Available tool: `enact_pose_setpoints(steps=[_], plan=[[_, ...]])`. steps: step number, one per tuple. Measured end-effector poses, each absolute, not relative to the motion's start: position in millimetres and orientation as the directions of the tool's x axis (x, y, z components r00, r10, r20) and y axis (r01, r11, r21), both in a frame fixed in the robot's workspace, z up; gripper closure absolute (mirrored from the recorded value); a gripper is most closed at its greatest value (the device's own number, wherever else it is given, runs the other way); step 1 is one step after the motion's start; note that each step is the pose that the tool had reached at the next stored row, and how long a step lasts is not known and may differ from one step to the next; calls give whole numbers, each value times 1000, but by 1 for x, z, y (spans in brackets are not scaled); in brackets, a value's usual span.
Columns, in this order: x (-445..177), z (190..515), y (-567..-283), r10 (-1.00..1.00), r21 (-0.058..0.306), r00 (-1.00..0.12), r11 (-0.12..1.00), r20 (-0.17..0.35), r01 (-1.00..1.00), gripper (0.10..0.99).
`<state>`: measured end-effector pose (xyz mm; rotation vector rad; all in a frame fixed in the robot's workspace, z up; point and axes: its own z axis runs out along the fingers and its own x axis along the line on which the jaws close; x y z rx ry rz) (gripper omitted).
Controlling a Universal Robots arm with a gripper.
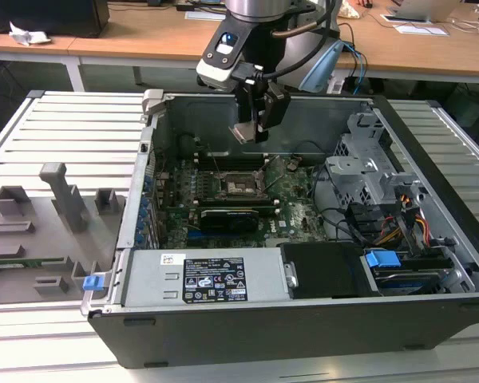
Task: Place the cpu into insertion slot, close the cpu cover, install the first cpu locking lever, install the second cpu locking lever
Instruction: 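Place the cpu into insertion slot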
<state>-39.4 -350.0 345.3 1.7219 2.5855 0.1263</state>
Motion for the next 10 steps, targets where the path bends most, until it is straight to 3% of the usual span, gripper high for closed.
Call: enact_pose_setpoints(steps=[10], plan=[[-39, 337, -350, 972, 85, -233, 231, 17, 969, 549]])
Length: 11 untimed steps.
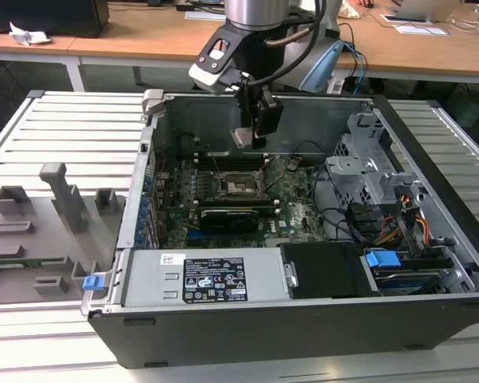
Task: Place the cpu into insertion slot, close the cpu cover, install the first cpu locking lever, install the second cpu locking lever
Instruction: 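Place the cpu into insertion slot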
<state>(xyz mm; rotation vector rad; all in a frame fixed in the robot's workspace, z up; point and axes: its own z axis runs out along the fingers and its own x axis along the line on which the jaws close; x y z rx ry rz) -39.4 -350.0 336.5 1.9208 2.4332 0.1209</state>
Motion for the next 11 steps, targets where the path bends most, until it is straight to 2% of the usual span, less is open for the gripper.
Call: enact_pose_setpoints(steps=[4, 11], plan=[[-39, 333, -350, 983, 85, -184, 182, 17, 980, 549], [-39, 331, -350, 987, 85, -162, 160, 17, 984, 549]])
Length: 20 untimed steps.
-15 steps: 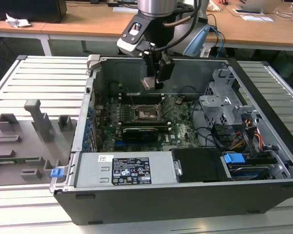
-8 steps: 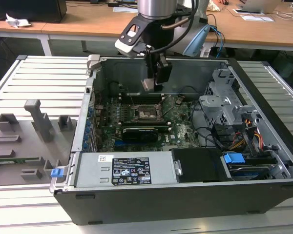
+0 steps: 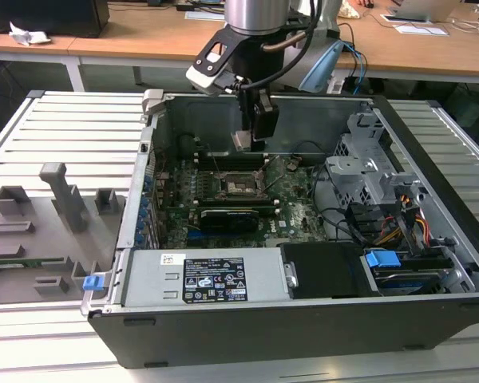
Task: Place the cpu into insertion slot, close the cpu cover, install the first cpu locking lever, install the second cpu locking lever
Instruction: 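Place the cpu into insertion slot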
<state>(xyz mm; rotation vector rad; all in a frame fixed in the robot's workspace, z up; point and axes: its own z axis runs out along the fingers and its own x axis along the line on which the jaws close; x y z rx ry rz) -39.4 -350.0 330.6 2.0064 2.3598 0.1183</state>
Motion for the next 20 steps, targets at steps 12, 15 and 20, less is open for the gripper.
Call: enact_pose_setpoints(steps=[12, 15, 20], plan=[[-39, 324, -350, 992, 85, -122, 120, 18, 989, 549], [-39, 322, -350, 995, 85, -98, 96, 18, 992, 549], [-40, 313, -349, 1000, 85, -25, 23, 17, 996, 549]])
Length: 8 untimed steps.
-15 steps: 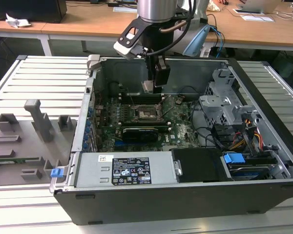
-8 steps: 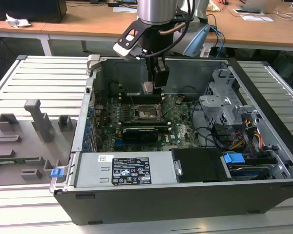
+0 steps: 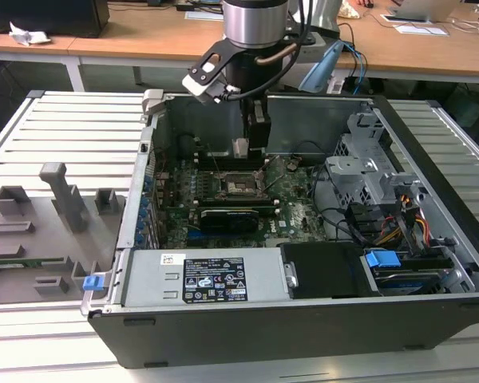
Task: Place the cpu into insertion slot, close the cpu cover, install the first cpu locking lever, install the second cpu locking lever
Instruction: 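Place the cpu into insertion slot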
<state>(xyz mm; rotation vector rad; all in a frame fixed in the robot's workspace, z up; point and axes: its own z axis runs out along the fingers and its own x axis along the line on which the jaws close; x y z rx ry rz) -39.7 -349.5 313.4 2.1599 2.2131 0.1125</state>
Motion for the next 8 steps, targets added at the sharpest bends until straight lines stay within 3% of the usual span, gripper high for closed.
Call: enact_pose_setpoints(steps=[8], plan=[[-40, 301, -349, 1000, 85, -25, 23, 17, 996, 549]])
